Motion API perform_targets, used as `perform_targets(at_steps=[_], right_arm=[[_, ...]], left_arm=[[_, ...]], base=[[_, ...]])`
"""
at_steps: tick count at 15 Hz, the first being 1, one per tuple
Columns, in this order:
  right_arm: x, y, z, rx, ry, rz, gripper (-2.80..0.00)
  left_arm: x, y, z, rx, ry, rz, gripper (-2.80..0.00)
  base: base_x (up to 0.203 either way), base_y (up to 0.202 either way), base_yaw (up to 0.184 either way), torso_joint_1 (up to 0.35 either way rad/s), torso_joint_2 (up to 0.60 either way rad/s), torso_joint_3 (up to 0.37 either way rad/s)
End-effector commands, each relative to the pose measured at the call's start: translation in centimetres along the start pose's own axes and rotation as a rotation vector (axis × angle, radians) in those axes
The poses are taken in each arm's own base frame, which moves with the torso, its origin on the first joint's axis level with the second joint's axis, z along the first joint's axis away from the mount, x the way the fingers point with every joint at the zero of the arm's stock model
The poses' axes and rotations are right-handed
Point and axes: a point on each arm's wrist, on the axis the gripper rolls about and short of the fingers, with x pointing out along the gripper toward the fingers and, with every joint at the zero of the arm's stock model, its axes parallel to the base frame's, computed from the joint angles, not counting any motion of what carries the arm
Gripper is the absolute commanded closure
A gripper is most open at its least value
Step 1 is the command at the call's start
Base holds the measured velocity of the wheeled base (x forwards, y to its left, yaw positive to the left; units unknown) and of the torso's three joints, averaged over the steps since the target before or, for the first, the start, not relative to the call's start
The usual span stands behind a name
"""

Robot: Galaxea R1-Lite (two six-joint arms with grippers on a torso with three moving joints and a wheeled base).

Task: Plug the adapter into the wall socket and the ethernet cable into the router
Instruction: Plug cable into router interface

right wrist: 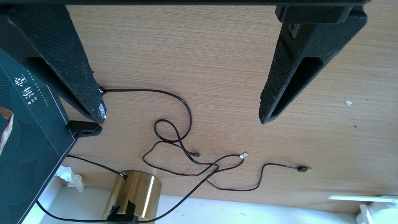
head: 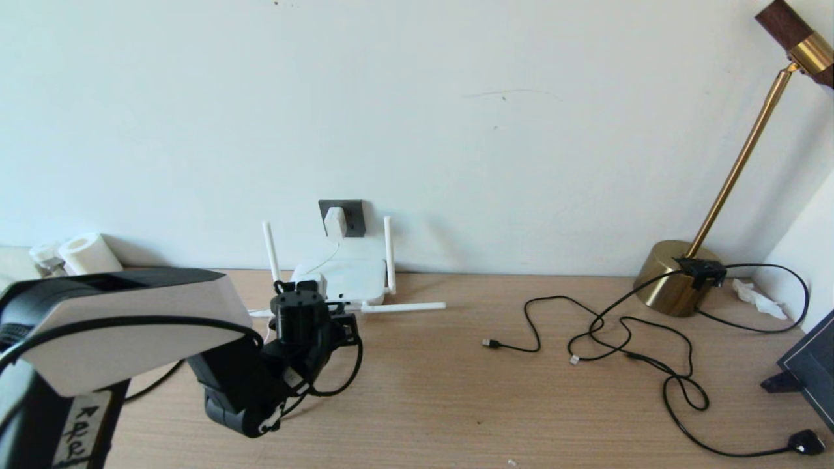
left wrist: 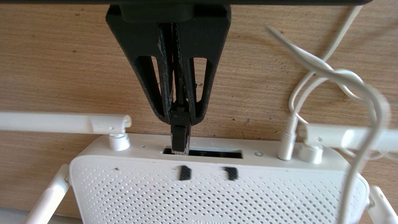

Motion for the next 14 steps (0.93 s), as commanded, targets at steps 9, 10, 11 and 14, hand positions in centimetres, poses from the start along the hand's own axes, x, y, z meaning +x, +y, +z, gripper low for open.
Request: perform_targets(at_steps=[9, 10, 11, 14], right_arm=[[0.01, 0.00, 0.00, -0.001, 0.002, 0.001, -2.80], [0.01, 0.00, 0.00, -0.001, 0.002, 0.001, -2.80], [0.01, 0.00, 0.00, -0.001, 0.002, 0.001, -2.80], [0.01, 0.00, 0.00, -0.001, 0.002, 0.001, -2.80]], left_arm=[[0.84, -0.34, -0.23, -0.008, -0.015, 0.004, 0.00], [0.80, -0.32, -0.30, -0.008, -0.012, 0.004, 0.00], [0.78, -0.30, -0.33, -0.006, -0.011, 0.006, 0.00], [0.80, -0.33, -0.20, -0.016, -0.016, 0.005, 0.00]], base=[[0.000, 0.000, 0.000, 0.000, 0.00, 0.000], [0.000, 0.000, 0.000, 0.000, 0.00, 0.000], [0.000, 0.000, 0.000, 0.000, 0.00, 0.000], [0.000, 0.000, 0.000, 0.000, 0.00, 0.000]])
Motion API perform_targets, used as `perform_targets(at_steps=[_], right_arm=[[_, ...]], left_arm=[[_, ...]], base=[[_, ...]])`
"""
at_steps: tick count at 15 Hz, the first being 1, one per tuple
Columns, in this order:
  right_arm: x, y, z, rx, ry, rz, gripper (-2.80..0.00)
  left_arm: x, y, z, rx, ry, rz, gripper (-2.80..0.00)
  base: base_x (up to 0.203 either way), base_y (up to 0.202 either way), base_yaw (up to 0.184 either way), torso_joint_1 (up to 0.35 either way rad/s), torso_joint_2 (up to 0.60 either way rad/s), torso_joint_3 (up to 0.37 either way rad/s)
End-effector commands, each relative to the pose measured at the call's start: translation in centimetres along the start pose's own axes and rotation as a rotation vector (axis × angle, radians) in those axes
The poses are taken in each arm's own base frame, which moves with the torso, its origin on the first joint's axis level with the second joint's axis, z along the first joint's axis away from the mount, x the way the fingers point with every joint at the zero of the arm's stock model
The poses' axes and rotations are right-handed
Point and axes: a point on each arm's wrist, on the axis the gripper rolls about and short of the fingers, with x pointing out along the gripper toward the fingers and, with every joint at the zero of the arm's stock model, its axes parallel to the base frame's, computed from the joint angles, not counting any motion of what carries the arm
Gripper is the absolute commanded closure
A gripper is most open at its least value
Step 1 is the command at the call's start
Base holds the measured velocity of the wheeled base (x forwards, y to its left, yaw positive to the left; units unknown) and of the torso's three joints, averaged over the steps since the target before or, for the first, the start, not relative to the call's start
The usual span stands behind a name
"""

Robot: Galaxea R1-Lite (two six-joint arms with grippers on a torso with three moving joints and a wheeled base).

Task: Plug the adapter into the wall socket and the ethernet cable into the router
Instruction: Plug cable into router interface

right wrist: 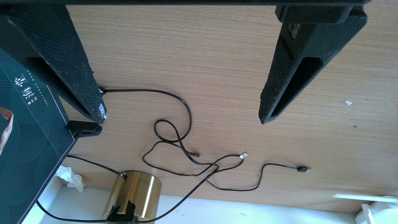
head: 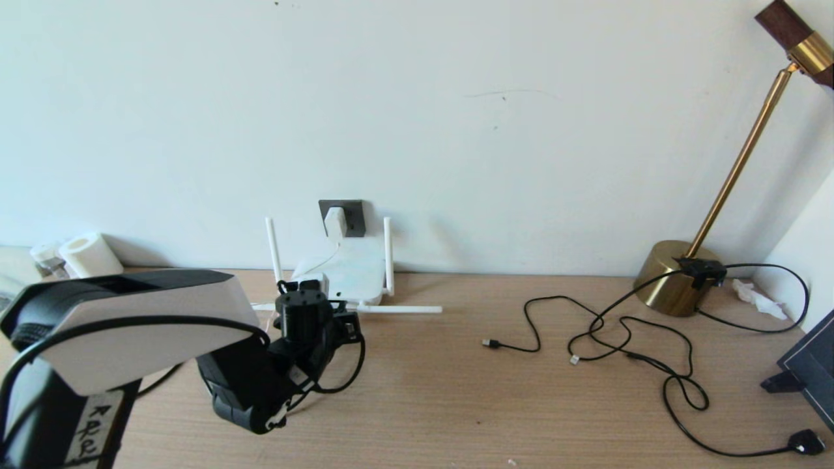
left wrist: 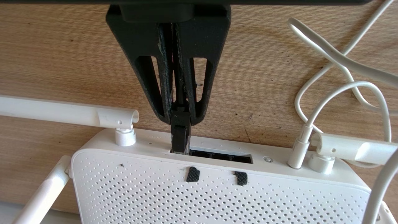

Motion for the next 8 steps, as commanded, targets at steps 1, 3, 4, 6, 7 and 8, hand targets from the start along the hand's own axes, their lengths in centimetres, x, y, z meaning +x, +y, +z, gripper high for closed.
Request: perform_targets(at_steps=[1, 3, 4, 6, 7, 8], right_arm=[[0.01, 0.00, 0.00, -0.001, 0.002, 0.001, -2.80], [0.01, 0.00, 0.00, -0.001, 0.002, 0.001, -2.80], [0.01, 0.00, 0.00, -0.001, 0.002, 0.001, -2.80], [0.01, 0.00, 0.01, -0.001, 0.001, 0.001, -2.80], [0.01, 0.00, 0.00, -0.001, 0.002, 0.001, -2.80], [0.01, 0.00, 0.00, -0.001, 0.002, 0.001, -2.80]], left_arm=[[0.02, -0.03, 0.15, -0.013, -0.009, 0.000, 0.00], [0.09, 0.02, 0.06, -0.014, -0.007, 0.001, 0.00], [0.09, 0.02, 0.06, -0.014, -0.007, 0.001, 0.00], [0.24, 0.13, 0.17, -0.016, -0.011, 0.000, 0.00], [0.35, 0.36, 0.22, -0.018, -0.010, 0.000, 0.00], [0.46, 0.67, 0.27, -0.020, -0.009, -0.002, 0.00]], base=[[0.000, 0.000, 0.000, 0.000, 0.00, 0.000], [0.000, 0.000, 0.000, 0.000, 0.00, 0.000], [0.000, 0.000, 0.000, 0.000, 0.00, 0.000], [0.000, 0.000, 0.000, 0.000, 0.00, 0.000], [0.000, 0.000, 0.000, 0.000, 0.00, 0.000], [0.000, 0.000, 0.000, 0.000, 0.00, 0.000]])
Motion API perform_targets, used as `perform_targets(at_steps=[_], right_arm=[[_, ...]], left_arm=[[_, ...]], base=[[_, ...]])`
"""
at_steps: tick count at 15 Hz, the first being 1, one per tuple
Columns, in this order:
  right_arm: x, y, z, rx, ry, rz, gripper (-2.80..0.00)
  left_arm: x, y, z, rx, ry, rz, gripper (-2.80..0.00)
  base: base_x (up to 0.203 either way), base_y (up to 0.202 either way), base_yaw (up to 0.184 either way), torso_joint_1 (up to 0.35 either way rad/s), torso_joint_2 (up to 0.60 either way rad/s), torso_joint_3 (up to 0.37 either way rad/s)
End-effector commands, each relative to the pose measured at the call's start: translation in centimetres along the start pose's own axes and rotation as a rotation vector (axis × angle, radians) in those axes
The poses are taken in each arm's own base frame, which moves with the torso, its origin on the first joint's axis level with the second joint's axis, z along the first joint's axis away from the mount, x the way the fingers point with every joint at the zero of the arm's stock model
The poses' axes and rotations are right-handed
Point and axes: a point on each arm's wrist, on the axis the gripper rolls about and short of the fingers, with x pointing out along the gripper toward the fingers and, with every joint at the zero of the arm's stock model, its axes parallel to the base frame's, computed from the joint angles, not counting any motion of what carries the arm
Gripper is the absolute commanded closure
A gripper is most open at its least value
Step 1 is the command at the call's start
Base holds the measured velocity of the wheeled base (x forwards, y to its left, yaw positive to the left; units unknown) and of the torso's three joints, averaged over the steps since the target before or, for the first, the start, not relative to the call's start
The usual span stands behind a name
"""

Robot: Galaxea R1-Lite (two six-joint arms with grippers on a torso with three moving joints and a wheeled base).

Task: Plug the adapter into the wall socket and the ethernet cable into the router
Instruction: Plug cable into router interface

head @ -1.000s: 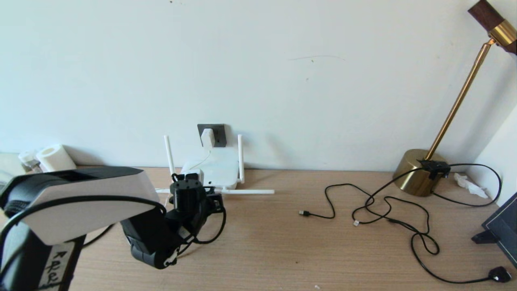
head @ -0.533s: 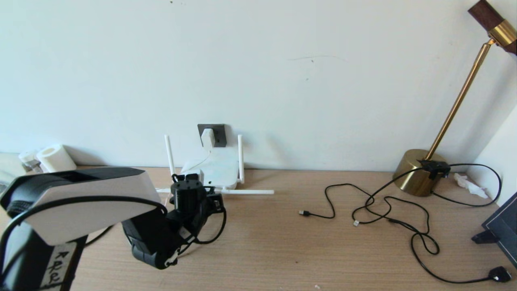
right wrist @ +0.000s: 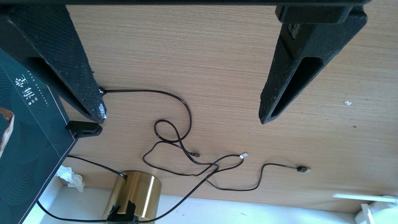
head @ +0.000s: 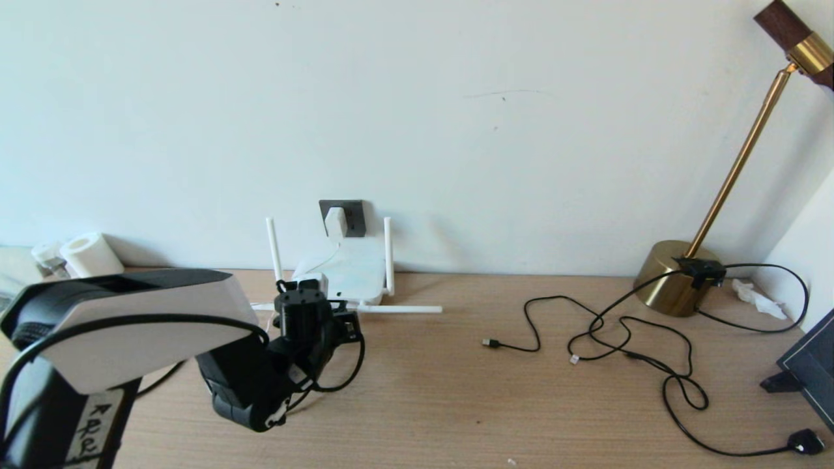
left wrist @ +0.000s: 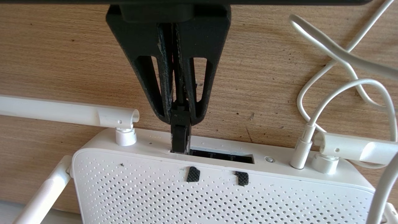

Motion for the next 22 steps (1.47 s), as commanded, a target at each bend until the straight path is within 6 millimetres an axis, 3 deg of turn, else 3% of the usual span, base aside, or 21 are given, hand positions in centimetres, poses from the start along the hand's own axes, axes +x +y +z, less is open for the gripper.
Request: perform_targets(at_steps=[1, 22], right_arm=[[0.0, 0.0, 0.0, -0.001, 0.002, 0.001, -2.80], [0.0, 0.0, 0.0, -0.001, 0.002, 0.001, -2.80]], left_arm=[[0.2, 0.4, 0.1, -0.006, -0.009, 0.004, 0.00], [0.9, 1.6, 0.6, 0.015, -0.017, -0.004, 0.00]], base=[[0.000, 0.000, 0.000, 0.000, 0.00, 0.000], [0.000, 0.000, 0.000, 0.000, 0.00, 0.000]])
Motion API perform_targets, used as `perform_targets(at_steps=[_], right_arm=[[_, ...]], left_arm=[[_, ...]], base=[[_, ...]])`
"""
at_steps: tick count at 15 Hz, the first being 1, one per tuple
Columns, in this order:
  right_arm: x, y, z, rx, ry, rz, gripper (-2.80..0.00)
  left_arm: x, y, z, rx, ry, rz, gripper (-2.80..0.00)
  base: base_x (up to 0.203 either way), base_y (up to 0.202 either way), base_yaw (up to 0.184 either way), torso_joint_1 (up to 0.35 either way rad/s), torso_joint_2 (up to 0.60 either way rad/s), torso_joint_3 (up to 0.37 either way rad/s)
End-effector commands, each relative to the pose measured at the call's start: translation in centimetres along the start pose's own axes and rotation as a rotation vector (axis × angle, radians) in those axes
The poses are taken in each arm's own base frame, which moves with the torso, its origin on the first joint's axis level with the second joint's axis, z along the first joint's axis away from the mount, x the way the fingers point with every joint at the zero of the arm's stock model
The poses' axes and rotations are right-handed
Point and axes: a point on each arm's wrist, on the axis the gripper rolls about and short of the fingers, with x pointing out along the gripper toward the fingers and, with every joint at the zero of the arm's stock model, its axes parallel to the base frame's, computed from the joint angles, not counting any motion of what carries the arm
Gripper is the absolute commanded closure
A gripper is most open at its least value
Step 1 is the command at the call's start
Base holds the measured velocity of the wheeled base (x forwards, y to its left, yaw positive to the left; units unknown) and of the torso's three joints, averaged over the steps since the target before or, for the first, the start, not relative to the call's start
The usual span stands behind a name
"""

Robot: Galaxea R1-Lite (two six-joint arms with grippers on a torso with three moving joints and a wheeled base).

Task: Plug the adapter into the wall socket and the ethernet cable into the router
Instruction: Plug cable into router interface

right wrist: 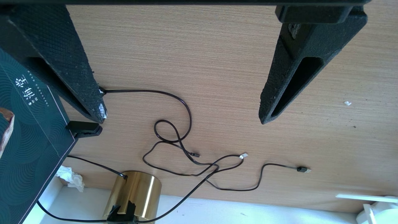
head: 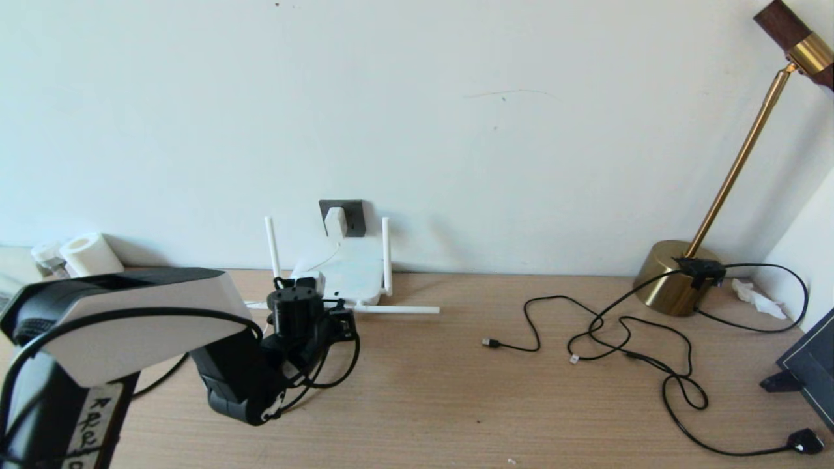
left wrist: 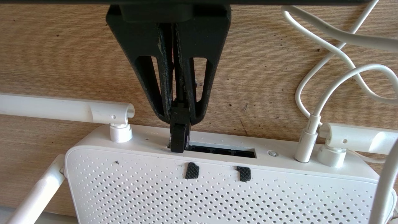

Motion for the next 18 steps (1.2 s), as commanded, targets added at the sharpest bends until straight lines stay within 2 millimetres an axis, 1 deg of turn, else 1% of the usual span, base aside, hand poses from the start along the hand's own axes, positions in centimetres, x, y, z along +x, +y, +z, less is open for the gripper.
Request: perform_targets(at_steps=[1, 7, 12, 18], right_arm=[[0.01, 0.00, 0.00, -0.001, 0.002, 0.001, -2.80], [0.01, 0.00, 0.00, -0.001, 0.002, 0.001, -2.80], [0.01, 0.00, 0.00, -0.001, 0.002, 0.001, -2.80], [0.01, 0.00, 0.01, -0.001, 0.001, 0.001, -2.80]], left_arm=[[0.00, -0.03, 0.20, -0.005, -0.012, 0.000, 0.00], [0.22, 0.41, 0.40, 0.006, -0.016, -0.007, 0.00], [0.22, 0.39, 0.41, 0.005, -0.017, -0.015, 0.00], [-0.29, 0.42, 0.65, 0.014, -0.015, -0.017, 0.00]], base=[[0.000, 0.000, 0.000, 0.000, 0.00, 0.000], [0.000, 0.000, 0.000, 0.000, 0.00, 0.000], [0.000, 0.000, 0.000, 0.000, 0.00, 0.000], [0.000, 0.000, 0.000, 0.000, 0.00, 0.000]])
